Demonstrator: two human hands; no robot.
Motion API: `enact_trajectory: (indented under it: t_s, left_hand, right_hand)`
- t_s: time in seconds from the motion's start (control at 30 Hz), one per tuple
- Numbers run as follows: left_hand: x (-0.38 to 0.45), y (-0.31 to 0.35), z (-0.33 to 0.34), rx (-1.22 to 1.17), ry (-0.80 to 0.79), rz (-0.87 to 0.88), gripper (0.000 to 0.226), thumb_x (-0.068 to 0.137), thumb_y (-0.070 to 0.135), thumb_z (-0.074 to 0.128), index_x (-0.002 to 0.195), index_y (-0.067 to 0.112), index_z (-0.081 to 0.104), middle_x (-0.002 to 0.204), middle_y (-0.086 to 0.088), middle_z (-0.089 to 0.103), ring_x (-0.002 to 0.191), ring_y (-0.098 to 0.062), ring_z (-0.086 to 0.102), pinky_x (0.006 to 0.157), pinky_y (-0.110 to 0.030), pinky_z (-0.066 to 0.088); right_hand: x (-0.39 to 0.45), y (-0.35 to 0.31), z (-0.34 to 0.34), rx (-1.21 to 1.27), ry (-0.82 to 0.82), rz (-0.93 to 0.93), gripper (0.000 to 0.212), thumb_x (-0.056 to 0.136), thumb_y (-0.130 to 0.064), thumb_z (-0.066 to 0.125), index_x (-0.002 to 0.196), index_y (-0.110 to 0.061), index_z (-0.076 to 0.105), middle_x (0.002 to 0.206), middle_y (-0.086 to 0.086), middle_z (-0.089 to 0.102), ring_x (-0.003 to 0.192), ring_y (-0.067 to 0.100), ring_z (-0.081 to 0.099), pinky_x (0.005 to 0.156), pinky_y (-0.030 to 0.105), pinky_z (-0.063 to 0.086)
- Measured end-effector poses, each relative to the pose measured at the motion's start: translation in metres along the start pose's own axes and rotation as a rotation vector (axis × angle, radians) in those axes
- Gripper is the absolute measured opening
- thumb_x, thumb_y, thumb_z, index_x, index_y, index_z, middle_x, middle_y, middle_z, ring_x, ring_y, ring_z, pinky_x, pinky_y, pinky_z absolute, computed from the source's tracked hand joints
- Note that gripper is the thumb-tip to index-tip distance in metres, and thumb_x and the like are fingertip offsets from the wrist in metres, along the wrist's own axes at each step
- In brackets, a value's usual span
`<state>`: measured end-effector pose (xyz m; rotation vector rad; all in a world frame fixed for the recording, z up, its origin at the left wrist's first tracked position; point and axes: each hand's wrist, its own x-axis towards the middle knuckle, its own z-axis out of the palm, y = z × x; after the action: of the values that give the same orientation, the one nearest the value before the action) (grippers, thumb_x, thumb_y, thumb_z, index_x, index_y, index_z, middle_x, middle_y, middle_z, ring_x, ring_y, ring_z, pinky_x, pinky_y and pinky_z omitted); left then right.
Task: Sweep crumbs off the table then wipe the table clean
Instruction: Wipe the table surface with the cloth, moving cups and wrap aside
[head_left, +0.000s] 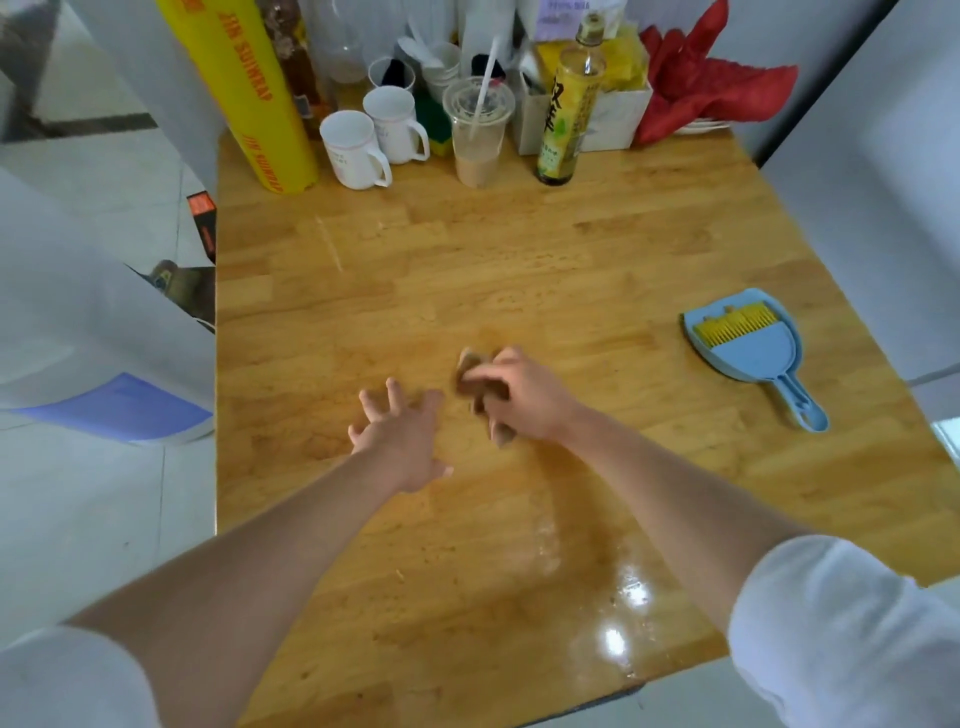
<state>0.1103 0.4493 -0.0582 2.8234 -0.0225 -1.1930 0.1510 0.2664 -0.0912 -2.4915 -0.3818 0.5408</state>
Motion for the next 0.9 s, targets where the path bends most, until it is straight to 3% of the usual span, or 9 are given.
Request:
enact_trajectory:
  t_s: [0.1, 0.23, 0.3, 0.43, 0.5, 0.67, 0.73, 0.8, 0.9]
  left_hand:
    - [-0.002, -0.001, 0.0, 0.005, -0.006, -0.006, 0.09, 0.092, 0.049, 0.063, 0.156, 0.035, 0.001, 0.162, -0.015, -0.021, 0.147, -0.051, -0.009, 0.114, -0.062, 0.028]
    - [-0.001, -0.002, 0.001, -0.028, 0.002, 0.025, 0.086, 0.091, 0.048, 0.066, 0.154, 0.033, 0.008, 0.162, -0.016, -0.021, 0.146, -0.053, -0.011, 0.113, -0.067, 0.024]
    - [0.0, -0.003, 0.001, -0.042, -0.001, 0.035, 0.084, 0.091, 0.046, 0.068, 0.152, 0.032, 0.012, 0.162, -0.017, -0.021, 0.146, -0.054, -0.012, 0.113, -0.069, 0.022]
    - [0.001, -0.007, 0.005, -0.049, 0.013, 0.063, 0.087, 0.091, 0.048, 0.066, 0.154, 0.034, 0.008, 0.162, -0.017, -0.022, 0.146, -0.054, -0.013, 0.114, -0.069, 0.02]
    - [0.0, -0.007, 0.007, -0.046, 0.017, 0.072, 0.088, 0.091, 0.05, 0.066, 0.155, 0.035, 0.007, 0.162, -0.017, -0.023, 0.146, -0.053, -0.014, 0.114, -0.069, 0.019]
    - [0.001, -0.009, 0.013, -0.018, 0.055, 0.091, 0.09, 0.091, 0.052, 0.064, 0.156, 0.035, 0.005, 0.161, -0.019, -0.023, 0.146, -0.054, -0.013, 0.115, -0.068, 0.019]
    - [0.003, -0.008, 0.012, -0.001, 0.052, 0.093, 0.093, 0.09, 0.054, 0.063, 0.157, 0.034, 0.002, 0.161, -0.02, -0.023, 0.145, -0.056, -0.011, 0.114, -0.067, 0.022]
    - [0.006, -0.008, 0.012, 0.018, 0.035, 0.094, 0.096, 0.09, 0.056, 0.063, 0.157, 0.031, -0.001, 0.161, -0.022, -0.023, 0.144, -0.058, -0.009, 0.115, -0.065, 0.022]
    - [0.003, -0.008, 0.008, 0.046, 0.036, 0.086, 0.099, 0.09, 0.057, 0.062, 0.158, 0.027, -0.002, 0.161, -0.024, -0.02, 0.144, -0.058, -0.008, 0.118, -0.063, 0.017]
  right_hand:
    - [-0.02, 0.017, -0.023, -0.024, -0.133, 0.004, 0.035, 0.094, -0.016, 0.057, 0.125, -0.029, 0.066, 0.107, -0.001, 0.052, 0.085, 0.015, 0.061, 0.074, 0.027, 0.051]
    - [-0.08, 0.087, -0.043, 0.076, 0.508, 0.635, 0.038, 0.1, -0.023, 0.054, 0.137, -0.025, 0.058, 0.126, 0.01, 0.058, 0.098, 0.021, 0.062, 0.081, 0.025, 0.049]
    - [-0.114, 0.079, -0.01, 0.118, 0.642, 0.679, 0.039, 0.099, -0.028, 0.055, 0.138, -0.029, 0.056, 0.128, 0.007, 0.053, 0.093, 0.018, 0.064, 0.075, 0.023, 0.054]
    - [-0.181, -0.005, 0.08, -0.009, 0.075, 0.052, 0.036, 0.097, -0.031, 0.056, 0.133, -0.036, 0.06, 0.117, -0.014, 0.047, 0.075, 0.001, 0.053, 0.064, 0.013, 0.048]
    - [-0.204, -0.008, 0.085, -0.028, -0.039, -0.049, 0.036, 0.098, -0.031, 0.055, 0.133, -0.036, 0.06, 0.116, -0.013, 0.048, 0.078, 0.002, 0.054, 0.066, 0.012, 0.047]
    - [-0.215, 0.09, 0.014, 0.024, 0.684, 0.808, 0.037, 0.101, -0.026, 0.052, 0.138, -0.03, 0.055, 0.124, 0.004, 0.05, 0.094, 0.026, 0.067, 0.083, 0.04, 0.058]
    - [-0.21, 0.09, 0.016, 0.105, 0.82, 1.072, 0.038, 0.101, -0.025, 0.047, 0.138, -0.029, 0.053, 0.131, 0.009, 0.045, 0.097, 0.029, 0.063, 0.089, 0.038, 0.052]
    - [-0.205, 0.051, 0.048, 0.001, 0.727, 0.931, 0.04, 0.1, -0.025, 0.052, 0.139, -0.029, 0.053, 0.133, 0.009, 0.045, 0.089, 0.021, 0.061, 0.08, 0.033, 0.055]
    - [-0.213, -0.034, 0.128, -0.082, 0.415, 0.289, 0.038, 0.092, -0.027, 0.059, 0.13, -0.033, 0.061, 0.121, 0.001, 0.055, 0.085, 0.012, 0.057, 0.069, 0.023, 0.053]
